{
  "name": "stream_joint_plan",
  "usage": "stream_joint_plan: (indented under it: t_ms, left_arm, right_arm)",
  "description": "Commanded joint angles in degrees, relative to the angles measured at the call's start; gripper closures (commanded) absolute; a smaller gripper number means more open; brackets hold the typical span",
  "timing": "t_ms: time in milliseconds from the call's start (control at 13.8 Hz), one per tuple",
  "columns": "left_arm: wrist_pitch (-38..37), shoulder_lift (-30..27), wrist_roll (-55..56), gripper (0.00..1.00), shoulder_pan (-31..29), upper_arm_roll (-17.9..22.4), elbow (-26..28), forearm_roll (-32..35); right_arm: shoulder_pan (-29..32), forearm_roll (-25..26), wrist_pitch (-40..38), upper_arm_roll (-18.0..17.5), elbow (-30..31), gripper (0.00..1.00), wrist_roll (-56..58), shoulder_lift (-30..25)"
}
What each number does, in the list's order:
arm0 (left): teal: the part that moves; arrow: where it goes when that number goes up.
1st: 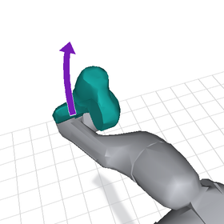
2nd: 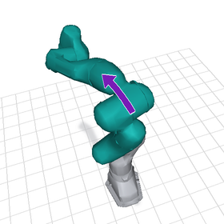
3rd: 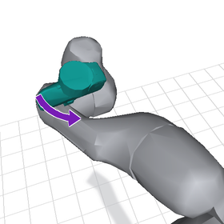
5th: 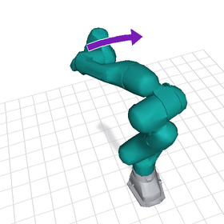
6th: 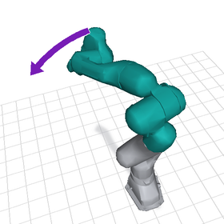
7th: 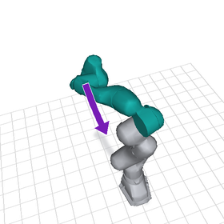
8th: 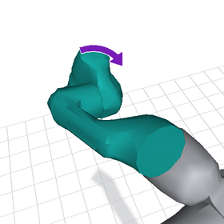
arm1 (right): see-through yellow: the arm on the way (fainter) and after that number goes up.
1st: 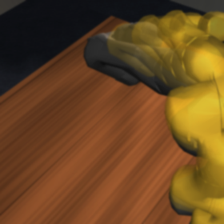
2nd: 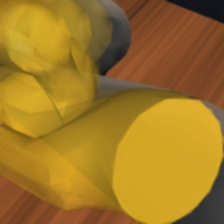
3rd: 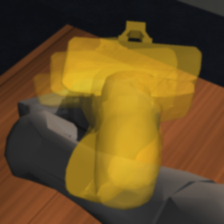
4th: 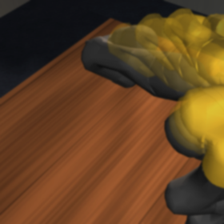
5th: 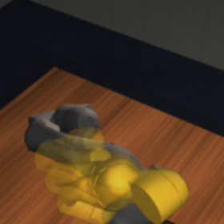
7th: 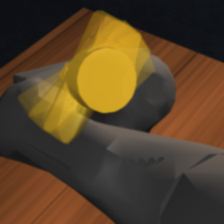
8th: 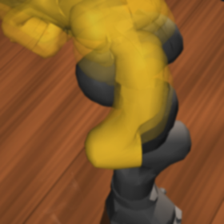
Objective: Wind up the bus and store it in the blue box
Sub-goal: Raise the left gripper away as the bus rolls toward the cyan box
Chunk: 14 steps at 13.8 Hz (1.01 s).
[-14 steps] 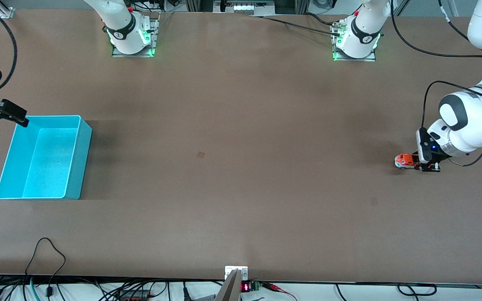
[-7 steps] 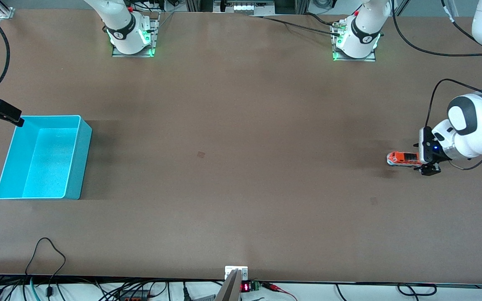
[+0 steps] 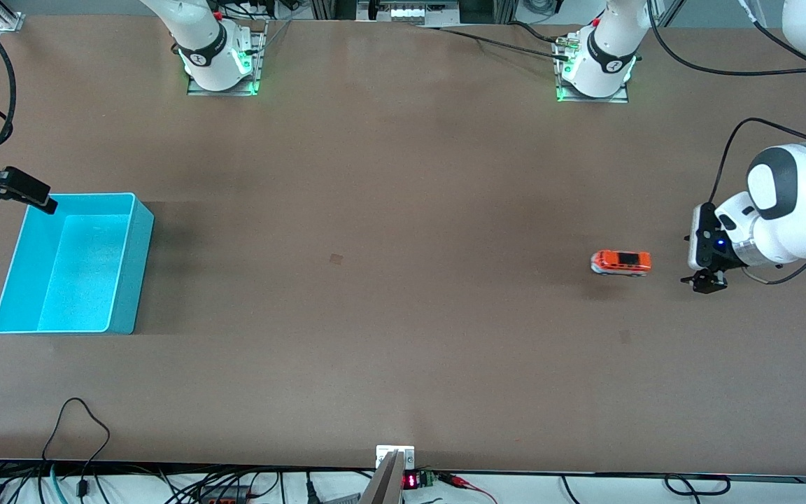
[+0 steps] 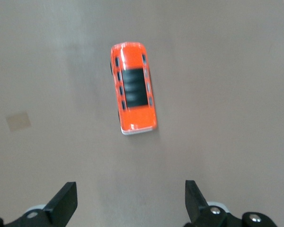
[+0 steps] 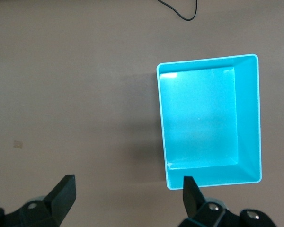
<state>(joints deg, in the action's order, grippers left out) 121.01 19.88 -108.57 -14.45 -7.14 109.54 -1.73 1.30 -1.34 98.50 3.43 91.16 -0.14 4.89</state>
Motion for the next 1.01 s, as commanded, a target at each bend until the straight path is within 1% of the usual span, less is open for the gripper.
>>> stream_joint_plan:
  t_ms: [0,72,289,506,940]
  left_arm:
    - [-4.89,-1.69,4.84,0.00,4.23,0.37,-2.56,-0.56]
    - [-6.04,-1.60,7.47,0.00,5.47,0.46,-3.62,-0.47]
    - [-6.31,-1.25,16.08,0.00,8.81,0.37,-5.38,-0.56]
    - [-6.22,-0.37,26.97,0.00,10.66,0.37,-7.14,-0.65]
    - [-5.69,1.04,39.82,0.00,10.75,0.37,-13.72,-0.65]
  right_arm:
    - [-0.94,-0.77,-0.85,-0.36,-0.63,0.00,-0.74,0.46]
    - [-1.55,-0.68,-0.85,-0.36,-0.63,0.00,-0.57,1.25]
    - [-2.00,-0.68,-1.46,-0.36,-0.55,0.00,-0.39,1.34]
    - [-2.00,-0.60,-2.26,-0.36,-0.55,0.00,-0.21,2.49]
    - [-2.00,-0.42,-5.33,-0.27,-0.28,0.00,-0.04,3.54]
